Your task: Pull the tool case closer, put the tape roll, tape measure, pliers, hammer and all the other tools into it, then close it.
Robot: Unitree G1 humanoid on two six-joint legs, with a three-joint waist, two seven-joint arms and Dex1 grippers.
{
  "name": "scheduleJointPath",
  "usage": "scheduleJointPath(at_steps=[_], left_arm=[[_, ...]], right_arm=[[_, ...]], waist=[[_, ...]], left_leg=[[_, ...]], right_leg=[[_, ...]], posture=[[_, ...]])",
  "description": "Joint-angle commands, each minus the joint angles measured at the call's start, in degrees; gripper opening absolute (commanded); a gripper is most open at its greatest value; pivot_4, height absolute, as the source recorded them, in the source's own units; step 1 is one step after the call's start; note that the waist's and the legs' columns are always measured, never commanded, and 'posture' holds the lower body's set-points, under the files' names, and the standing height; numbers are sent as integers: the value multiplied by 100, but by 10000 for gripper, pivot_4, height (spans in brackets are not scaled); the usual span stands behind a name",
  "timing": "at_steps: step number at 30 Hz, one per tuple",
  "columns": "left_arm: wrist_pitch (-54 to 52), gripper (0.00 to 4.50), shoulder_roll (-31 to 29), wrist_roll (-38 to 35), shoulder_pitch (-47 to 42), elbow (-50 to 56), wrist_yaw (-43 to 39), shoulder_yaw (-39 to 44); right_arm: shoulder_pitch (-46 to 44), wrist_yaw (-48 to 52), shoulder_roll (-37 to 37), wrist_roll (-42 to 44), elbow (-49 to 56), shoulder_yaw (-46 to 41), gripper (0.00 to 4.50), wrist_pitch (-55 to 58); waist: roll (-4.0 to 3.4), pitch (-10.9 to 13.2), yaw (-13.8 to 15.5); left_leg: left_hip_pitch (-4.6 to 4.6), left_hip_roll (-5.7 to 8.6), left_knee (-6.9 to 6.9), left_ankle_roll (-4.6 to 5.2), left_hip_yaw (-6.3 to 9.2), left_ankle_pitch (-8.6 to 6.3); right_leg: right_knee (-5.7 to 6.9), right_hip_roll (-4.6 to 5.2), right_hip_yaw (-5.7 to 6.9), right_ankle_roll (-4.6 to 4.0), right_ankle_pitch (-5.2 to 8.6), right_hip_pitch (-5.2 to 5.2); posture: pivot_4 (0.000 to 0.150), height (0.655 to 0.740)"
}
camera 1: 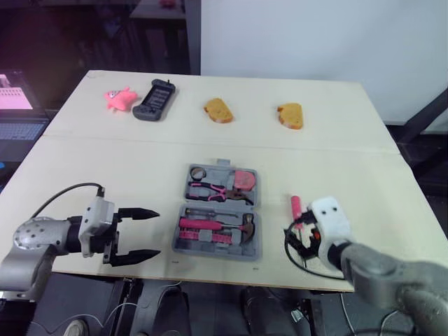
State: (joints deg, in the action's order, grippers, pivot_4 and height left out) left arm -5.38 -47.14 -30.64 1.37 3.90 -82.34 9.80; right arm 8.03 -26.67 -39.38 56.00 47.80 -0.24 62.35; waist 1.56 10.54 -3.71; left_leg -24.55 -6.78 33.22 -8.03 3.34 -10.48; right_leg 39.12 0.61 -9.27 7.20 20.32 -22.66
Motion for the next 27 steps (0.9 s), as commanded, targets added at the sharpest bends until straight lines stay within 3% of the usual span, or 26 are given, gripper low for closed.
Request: scheduleJointPath(at_steps=[1,6,9,18,27], left_arm=[[13,45000,-19,-62,-80,27,-53,19],[-33,45000,-22,-66,-143,17,-51,6],[-52,45000,-29,-67,-174,8,-58,7],[-102,45000,-68,-73,-194,45,-54,43],[-171,45000,-80,-88,-132,142,-8,105]], right_arm=[[205,322,312,-1080,27,302,44545,-889],[290,587,964,-2310,-750,765,44545,-1755],[296,807,1305,-2621,-1228,724,44545,-1911],[70,1497,1776,-3115,-2087,231,44545,-2158],[-144,1633,2343,-3320,-2563,-81,44545,-1682]], waist=[[2,-1,-32],[6,-4,-22],[5,-3,-9],[4,-3,-19],[7,-5,-20]], left_leg=[[1,0,2,-3,0,2],[11,0,13,-9,0,6],[8,0,8,-9,-1,6],[10,0,2,-10,-2,6],[13,0,3,-12,-1,7]], right_leg=[[0,0,-1,-2,-2,1],[0,1,-2,-8,-5,12],[0,1,-2,-6,-4,11],[0,0,-1,-5,-4,11],[0,0,-1,-4,-5,16]], posture=[[1500,7395],[1500,7395],[1500,7395],[1500,7395],[1500,7395]])
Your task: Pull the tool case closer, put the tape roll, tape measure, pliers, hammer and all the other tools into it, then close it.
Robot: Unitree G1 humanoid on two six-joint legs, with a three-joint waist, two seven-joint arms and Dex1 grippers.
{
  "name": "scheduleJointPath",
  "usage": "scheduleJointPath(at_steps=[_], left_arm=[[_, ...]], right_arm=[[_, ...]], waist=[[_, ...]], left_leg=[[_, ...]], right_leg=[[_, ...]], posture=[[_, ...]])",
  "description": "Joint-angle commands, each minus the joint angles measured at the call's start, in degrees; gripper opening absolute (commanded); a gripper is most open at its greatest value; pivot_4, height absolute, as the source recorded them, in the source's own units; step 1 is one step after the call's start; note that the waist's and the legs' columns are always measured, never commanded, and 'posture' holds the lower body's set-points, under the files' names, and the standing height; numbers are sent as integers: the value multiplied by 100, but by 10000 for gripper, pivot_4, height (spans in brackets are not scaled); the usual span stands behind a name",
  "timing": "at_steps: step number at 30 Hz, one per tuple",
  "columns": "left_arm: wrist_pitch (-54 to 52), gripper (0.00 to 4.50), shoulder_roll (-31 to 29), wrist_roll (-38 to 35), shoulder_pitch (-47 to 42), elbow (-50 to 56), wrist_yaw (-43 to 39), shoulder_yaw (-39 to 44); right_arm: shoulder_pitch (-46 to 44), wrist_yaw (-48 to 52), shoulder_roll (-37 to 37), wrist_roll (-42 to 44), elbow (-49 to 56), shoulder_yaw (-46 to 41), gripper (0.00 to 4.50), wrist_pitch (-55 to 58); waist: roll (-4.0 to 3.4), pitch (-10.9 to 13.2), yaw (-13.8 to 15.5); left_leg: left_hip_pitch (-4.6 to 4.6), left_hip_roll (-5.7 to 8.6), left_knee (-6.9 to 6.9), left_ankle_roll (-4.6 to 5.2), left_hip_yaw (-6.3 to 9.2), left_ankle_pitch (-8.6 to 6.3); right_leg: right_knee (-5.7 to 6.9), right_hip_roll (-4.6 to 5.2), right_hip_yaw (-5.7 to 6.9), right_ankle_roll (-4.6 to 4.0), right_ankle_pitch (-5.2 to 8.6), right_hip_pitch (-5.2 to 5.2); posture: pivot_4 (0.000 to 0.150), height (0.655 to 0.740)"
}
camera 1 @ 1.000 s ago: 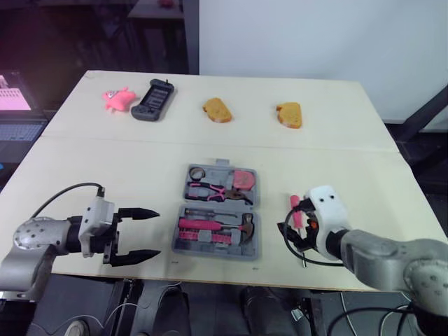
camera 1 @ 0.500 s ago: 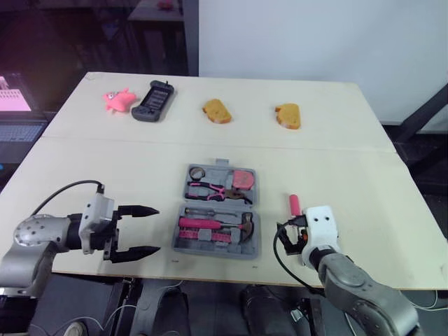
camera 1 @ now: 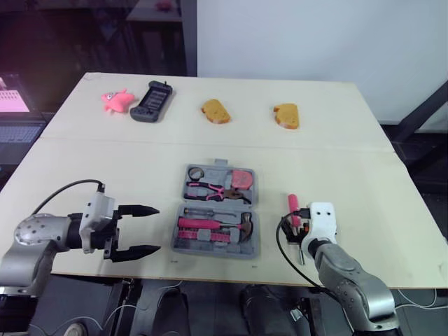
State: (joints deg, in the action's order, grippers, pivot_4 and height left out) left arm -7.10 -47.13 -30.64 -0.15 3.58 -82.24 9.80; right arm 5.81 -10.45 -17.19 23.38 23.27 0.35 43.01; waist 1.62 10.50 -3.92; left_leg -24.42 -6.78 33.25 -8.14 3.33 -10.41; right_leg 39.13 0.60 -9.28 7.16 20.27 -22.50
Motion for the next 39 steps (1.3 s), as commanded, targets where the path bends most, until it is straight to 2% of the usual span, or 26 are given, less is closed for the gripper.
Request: scheduleJointPath(at_steps=[1,2,5,6,11,12,20,26,30,33,39], left_arm=[[-4,45000,-83,-88,17,172,-14,110],[-13,45000,-85,-92,14,172,-14,114],[-13,45000,-85,-86,5,163,-16,114],[-9,45000,-84,-82,0,158,-17,112],[-16,45000,-74,-82,-54,121,-15,97],[-13,45000,-72,-77,-64,110,-17,92],[-17,45000,-57,-62,-137,59,1,77],[-9,45000,-71,-93,-67,87,25,163],[9,45000,-106,-106,-5,51,35,282],[20,45000,-113,-92,22,25,37,342],[11,45000,-131,-72,61,44,75,458]], right_arm=[[102,31,149,-98,-96,-145,44545,319],[134,44,181,-126,-79,-155,44545,361],[252,103,310,-151,3,-187,36766,446],[307,120,334,-189,55,-174,32795,477],[415,168,513,-308,150,-236,7452,585],[409,209,525,-338,163,-217,3768,572],[348,478,509,-615,265,-31,3971,482],[9,1273,-305,-695,1178,293,3971,646],[-791,2376,-1227,52,2265,191,3971,1289],[-1445,3023,-1816,563,2660,222,3971,1758],[-2951,3878,-2528,1236,2802,948,3971,2678]], waist=[[3,-2,2],[7,-5,2],[21,-14,10],[23,-16,13],[27,-21,8],[29,-23,8],[32,-26,-3],[21,-20,-5],[1,-7,-6],[2,-8,6],[-2,-4,37]], left_leg=[[0,0,1,0,0,0],[1,0,2,0,0,0],[2,0,2,0,1,0],[2,0,2,0,1,0],[2,0,-1,0,2,0],[3,0,0,0,2,0],[3,0,-1,0,2,0],[2,0,-2,0,1,0],[-1,0,4,-1,-2,0],[1,0,-1,-1,3,1],[-5,0,-3,-1,2,0]], right_leg=[[0,0,0,0,0,1],[0,0,0,0,0,2],[0,0,1,0,0,4],[0,0,1,0,1,4],[0,0,2,0,1,4],[0,0,2,0,1,4],[0,0,2,0,1,4],[0,0,1,0,1,1],[0,1,-2,1,0,-1],[1,-1,1,2,0,1],[0,1,3,5,2,-4]], posture=[[1500,7395],[1500,7395],[1500,7395],[1500,7395],[1500,7395],[1500,7395],[1500,7395],[1500,7395],[1500,7395],[1500,7395],[1500,7395]])
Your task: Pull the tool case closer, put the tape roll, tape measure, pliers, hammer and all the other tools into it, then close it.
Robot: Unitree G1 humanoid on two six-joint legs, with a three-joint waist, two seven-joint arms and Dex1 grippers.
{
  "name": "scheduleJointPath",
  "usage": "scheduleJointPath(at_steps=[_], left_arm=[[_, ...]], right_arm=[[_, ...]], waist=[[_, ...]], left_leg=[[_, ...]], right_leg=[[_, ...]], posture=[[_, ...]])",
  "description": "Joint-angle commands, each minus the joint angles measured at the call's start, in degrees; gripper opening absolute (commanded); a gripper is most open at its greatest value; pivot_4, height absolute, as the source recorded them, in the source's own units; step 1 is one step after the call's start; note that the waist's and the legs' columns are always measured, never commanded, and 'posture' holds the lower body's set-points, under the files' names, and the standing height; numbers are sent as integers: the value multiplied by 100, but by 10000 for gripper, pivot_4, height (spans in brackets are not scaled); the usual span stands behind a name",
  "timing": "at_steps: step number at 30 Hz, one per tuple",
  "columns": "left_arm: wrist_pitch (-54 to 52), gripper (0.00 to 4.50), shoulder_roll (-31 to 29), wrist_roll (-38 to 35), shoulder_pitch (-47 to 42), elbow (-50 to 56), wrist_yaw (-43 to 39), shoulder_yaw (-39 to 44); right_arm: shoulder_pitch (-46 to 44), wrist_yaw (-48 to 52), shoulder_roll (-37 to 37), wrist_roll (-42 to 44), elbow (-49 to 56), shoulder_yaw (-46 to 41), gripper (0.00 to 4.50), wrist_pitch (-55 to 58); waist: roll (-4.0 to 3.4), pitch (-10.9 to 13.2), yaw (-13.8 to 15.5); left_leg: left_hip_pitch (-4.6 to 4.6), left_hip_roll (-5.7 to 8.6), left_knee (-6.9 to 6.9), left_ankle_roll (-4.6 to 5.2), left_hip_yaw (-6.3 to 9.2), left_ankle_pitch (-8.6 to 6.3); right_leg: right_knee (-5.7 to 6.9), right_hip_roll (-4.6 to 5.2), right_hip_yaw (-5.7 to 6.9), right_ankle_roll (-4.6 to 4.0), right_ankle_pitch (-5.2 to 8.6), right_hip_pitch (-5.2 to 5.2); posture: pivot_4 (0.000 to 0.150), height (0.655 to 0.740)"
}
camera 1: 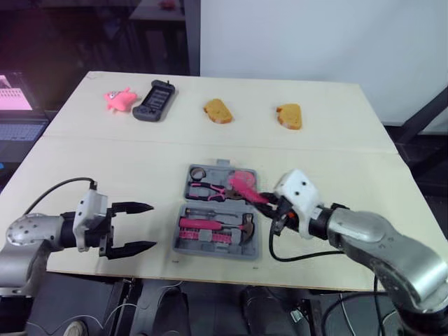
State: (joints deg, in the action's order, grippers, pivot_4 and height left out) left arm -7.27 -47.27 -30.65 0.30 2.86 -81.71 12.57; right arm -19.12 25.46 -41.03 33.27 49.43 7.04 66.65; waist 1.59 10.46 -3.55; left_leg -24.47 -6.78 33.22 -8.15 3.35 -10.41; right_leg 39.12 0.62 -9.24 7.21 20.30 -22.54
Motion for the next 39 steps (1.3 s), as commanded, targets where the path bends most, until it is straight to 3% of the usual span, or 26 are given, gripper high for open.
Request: scheduleJointPath(at_steps=[1,10,21,30,39], left_arm=[[32,45000,-126,-71,24,125,29,201],[31,45000,-244,-76,136,149,25,302],[-59,45000,-311,-109,219,176,-83,276],[-113,45000,-336,-127,467,295,-233,265],[-183,45000,-333,-167,494,358,-240,256]], right_arm=[[-722,369,-192,278,153,476,3971,431],[-2224,778,-396,236,-388,1887,3971,1266],[-3720,1055,357,56,-1254,3639,3971,1804],[-4125,665,1811,-111,-2202,3693,3971,2329],[-4157,416,2240,-137,-2407,3764,3971,2584]], waist=[[0,0,-2],[-3,2,-30],[-14,9,-40],[-15,9,-47],[-16,9,-57]], left_leg=[[0,0,-2,0,0,0],[-2,0,0,0,-3,0],[-7,0,-9,0,-6,0],[-15,-1,-17,0,-6,0],[-18,-1,-14,0,-5,0]], right_leg=[[0,-1,0,0,0,-2],[0,2,0,-1,0,-9],[7,2,0,0,-1,-35],[26,0,1,15,-10,-57],[26,-1,1,15,-10,-55]], posture=[[1500,7395],[1500,7395],[1500,7395],[1500,7395],[1500,7395]])
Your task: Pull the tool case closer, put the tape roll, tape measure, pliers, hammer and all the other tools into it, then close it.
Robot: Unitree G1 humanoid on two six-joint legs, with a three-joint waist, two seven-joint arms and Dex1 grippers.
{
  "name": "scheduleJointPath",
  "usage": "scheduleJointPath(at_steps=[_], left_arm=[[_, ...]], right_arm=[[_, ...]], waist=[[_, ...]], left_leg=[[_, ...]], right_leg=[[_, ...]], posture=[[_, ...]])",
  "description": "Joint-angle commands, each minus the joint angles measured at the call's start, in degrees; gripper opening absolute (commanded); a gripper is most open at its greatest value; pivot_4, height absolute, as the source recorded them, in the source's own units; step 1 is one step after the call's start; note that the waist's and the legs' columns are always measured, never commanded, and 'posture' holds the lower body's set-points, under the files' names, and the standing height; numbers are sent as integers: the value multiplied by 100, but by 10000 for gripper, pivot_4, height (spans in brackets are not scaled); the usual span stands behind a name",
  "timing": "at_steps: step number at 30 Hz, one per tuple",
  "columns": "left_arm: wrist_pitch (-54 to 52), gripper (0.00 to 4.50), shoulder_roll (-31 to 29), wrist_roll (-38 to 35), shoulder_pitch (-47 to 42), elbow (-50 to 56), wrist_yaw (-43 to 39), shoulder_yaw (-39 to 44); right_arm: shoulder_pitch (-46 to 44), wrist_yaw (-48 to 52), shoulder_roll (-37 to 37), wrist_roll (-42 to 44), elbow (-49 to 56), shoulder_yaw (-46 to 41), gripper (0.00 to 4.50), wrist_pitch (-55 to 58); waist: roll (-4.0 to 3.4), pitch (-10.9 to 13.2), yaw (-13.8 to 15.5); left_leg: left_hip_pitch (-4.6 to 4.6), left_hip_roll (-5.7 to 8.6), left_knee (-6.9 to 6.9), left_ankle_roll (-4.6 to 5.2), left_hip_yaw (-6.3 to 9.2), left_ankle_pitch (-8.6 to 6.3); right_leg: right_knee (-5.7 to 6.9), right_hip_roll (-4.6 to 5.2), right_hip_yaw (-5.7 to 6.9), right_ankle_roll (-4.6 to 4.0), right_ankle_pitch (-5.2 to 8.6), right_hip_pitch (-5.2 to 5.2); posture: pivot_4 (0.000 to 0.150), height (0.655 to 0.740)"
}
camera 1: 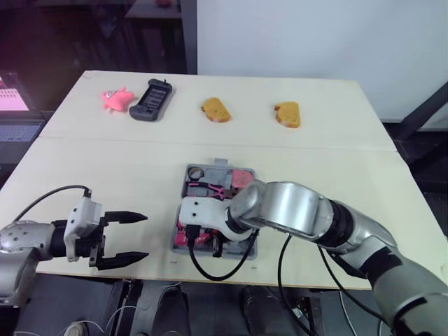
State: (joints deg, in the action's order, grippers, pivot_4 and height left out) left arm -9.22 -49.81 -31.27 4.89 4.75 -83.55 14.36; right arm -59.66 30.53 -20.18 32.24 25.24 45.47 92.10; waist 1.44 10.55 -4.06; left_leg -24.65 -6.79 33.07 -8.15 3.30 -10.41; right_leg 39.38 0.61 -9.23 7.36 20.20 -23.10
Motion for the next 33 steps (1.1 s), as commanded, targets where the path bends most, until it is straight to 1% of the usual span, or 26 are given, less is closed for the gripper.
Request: scheduleJointPath(at_steps=[1,9,24,33], left_arm=[[-3,45000,-77,-109,40,186,-50,78],[-66,45000,-90,-142,99,286,-5,113],[-145,45000,-114,-154,54,287,18,127],[-141,45000,-122,-151,45,265,26,146]], right_arm=[[-83,-141,210,-72,-51,-79,3971,37],[111,-380,486,-179,-308,136,3971,-51],[422,-432,675,-498,-852,582,3971,-591],[510,-387,801,-654,-1005,646,3971,-717]], waist=[[0,0,-17],[0,0,-9],[0,0,-15],[1,-1,-73]], left_leg=[[0,0,0,0,0,0],[-8,0,-3,0,0,0],[-12,0,-2,0,0,0],[-13,0,-1,0,1,0]], right_leg=[[1,0,0,0,0,0],[1,0,0,2,-1,-5],[2,-1,0,2,-1,-12],[4,-2,0,2,-1,-13]], posture=[[1500,7395],[1500,7395],[1500,7395],[1500,7395]])
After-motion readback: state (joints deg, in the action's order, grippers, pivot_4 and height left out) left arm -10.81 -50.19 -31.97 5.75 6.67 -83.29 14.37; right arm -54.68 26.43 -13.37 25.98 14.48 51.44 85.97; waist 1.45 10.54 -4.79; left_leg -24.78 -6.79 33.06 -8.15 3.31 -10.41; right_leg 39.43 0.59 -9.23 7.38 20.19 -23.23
